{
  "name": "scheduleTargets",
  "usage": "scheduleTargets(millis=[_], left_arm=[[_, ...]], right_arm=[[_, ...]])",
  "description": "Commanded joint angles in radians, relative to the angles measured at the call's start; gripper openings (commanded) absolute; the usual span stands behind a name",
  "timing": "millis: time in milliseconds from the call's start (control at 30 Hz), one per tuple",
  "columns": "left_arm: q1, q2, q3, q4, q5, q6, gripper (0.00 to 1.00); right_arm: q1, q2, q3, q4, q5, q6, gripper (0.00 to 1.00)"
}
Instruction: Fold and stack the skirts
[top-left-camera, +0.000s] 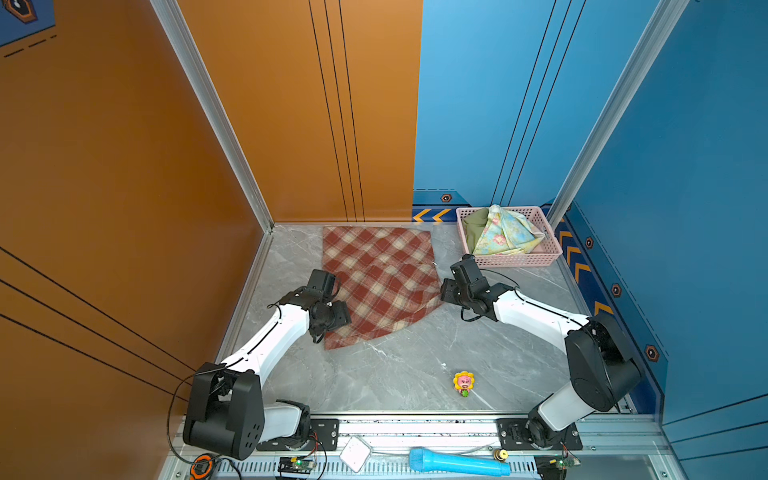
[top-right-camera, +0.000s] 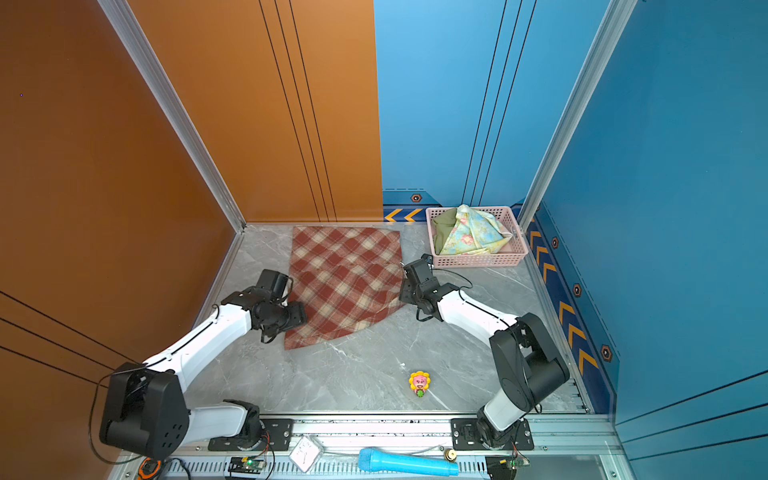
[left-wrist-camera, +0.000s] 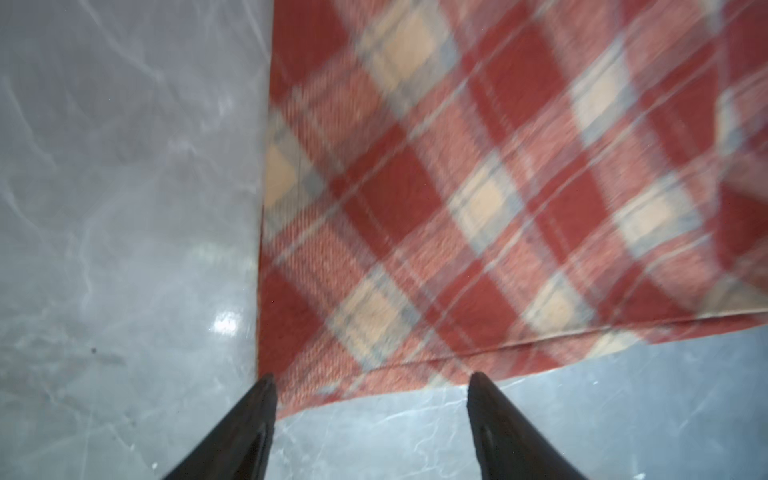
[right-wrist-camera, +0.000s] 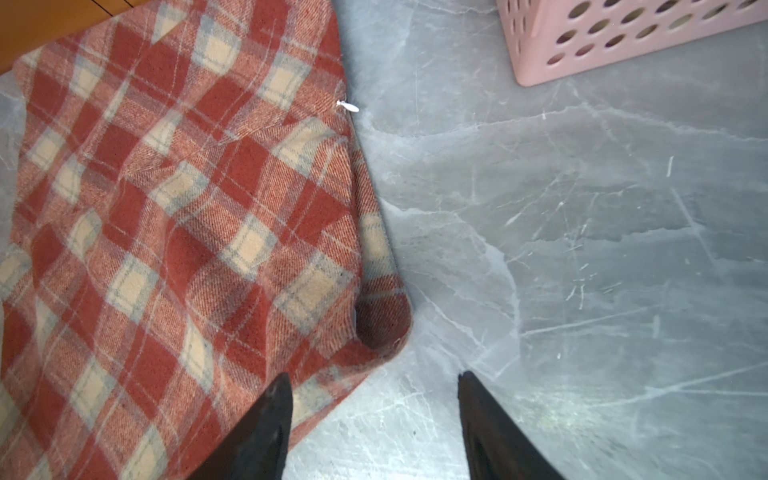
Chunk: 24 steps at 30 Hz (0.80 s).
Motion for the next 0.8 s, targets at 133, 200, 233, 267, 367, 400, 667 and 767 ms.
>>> scheduleTargets(millis=[133,200,233,267,367,400,667,767], left_arm=[[-0.035,-0.051,-0.121,0.01,-0.083,-0.085,0.73],[-0.029,-0.04,-0.128,0.04,-0.087,-0.088,0.73],[-0.028,-0.035,-0.129,0.054,-0.089,-0.087,0.73],[-0.025,-0.032,-0.133,0.075,-0.092,-0.086,0.72],[-0.011,-0.018,-0.137,0.108,-0.092,-0.079,0.72],[-0.007,-0.016,-0.137,0.118,-0.089,-0.073,0.72],[-0.004,0.008,-0.183,0.195,-0.057,-0.067,0.37],[-0.005,-0.009,-0.198,0.204,-0.061,-0.067,0.11]], right_arm=[[0.005,0.015,0.022,-0.03,-0.045,-0.079,0.63],[0.009,0.018,0.015,-0.027,-0.047,-0.09,0.63],[0.01,0.02,0.012,-0.026,-0.045,-0.095,0.63],[0.011,0.023,0.009,-0.025,-0.049,-0.102,0.63],[0.011,0.033,0.004,-0.026,-0.056,-0.117,0.63],[0.013,0.034,0.004,-0.028,-0.059,-0.126,0.63],[0.001,0.061,0.016,-0.035,-0.069,-0.16,0.63],[-0.002,0.089,0.036,-0.035,-0.085,-0.17,0.63]])
